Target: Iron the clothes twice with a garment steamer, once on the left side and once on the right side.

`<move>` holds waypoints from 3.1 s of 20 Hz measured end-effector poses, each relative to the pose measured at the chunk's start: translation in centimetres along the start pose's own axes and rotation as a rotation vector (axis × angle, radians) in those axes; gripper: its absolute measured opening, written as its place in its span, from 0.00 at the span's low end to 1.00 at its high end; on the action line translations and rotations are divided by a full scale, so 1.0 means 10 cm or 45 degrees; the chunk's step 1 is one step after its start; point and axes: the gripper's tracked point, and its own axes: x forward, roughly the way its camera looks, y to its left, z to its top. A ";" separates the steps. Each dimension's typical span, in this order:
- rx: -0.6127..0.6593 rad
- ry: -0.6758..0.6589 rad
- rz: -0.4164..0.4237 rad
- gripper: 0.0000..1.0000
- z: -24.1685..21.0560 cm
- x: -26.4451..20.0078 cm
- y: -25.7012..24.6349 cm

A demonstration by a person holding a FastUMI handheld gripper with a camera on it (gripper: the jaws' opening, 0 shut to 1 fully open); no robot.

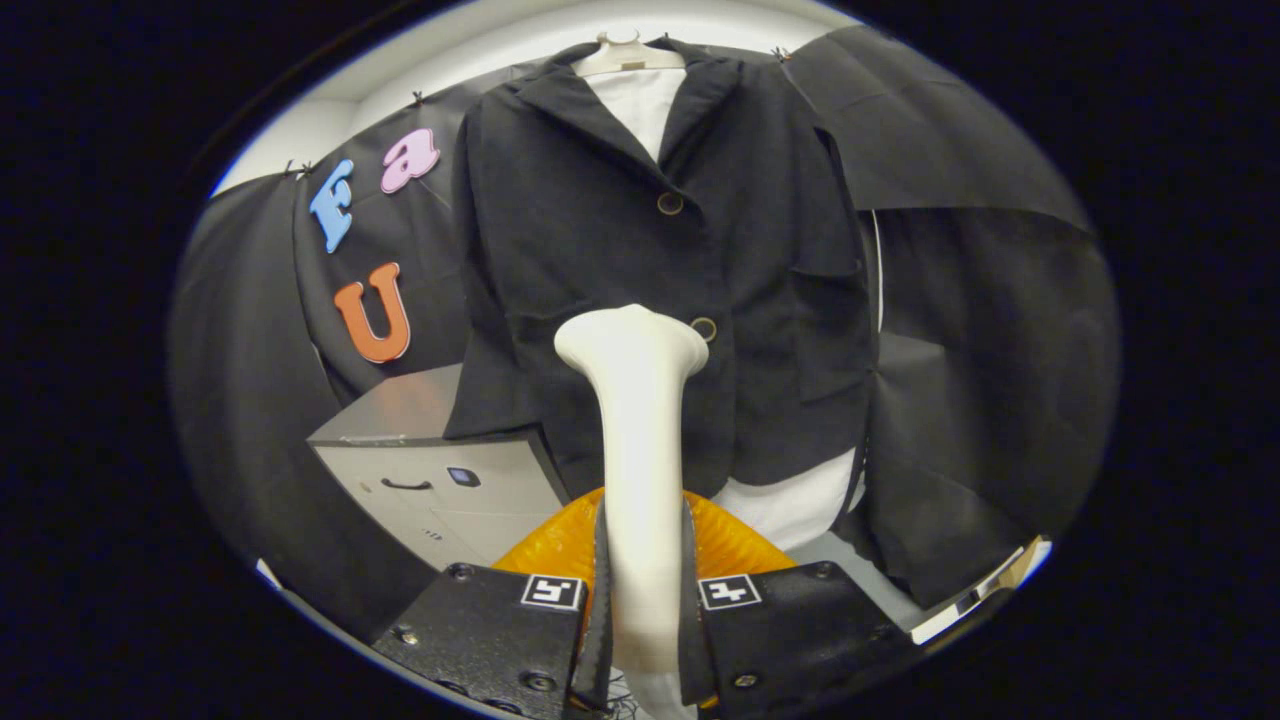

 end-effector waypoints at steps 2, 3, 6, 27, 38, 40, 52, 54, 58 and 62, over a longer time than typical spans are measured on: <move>0.008 0.027 -0.005 0.29 -0.08 0.06 0.01; 0.012 0.042 -0.005 0.29 -0.13 0.08 0.02; 0.018 0.096 -0.004 0.29 -0.32 0.17 -0.01; 0.032 0.131 0.004 0.29 -0.44 -0.03 -0.12; 0.064 -0.297 0.089 0.29 1.31 -0.93 -0.40; 0.067 -0.355 0.107 0.29 1.57 -0.96 -0.50; 0.052 -0.681 0.219 0.29 3.02 -0.69 -1.01; 0.037 -0.707 0.247 0.29 3.16 -0.64 -1.05; 0.026 -0.753 0.277 0.29 3.43 -0.46 -1.07; 0.030 -0.760 0.269 0.29 3.55 -0.30 -1.02</move>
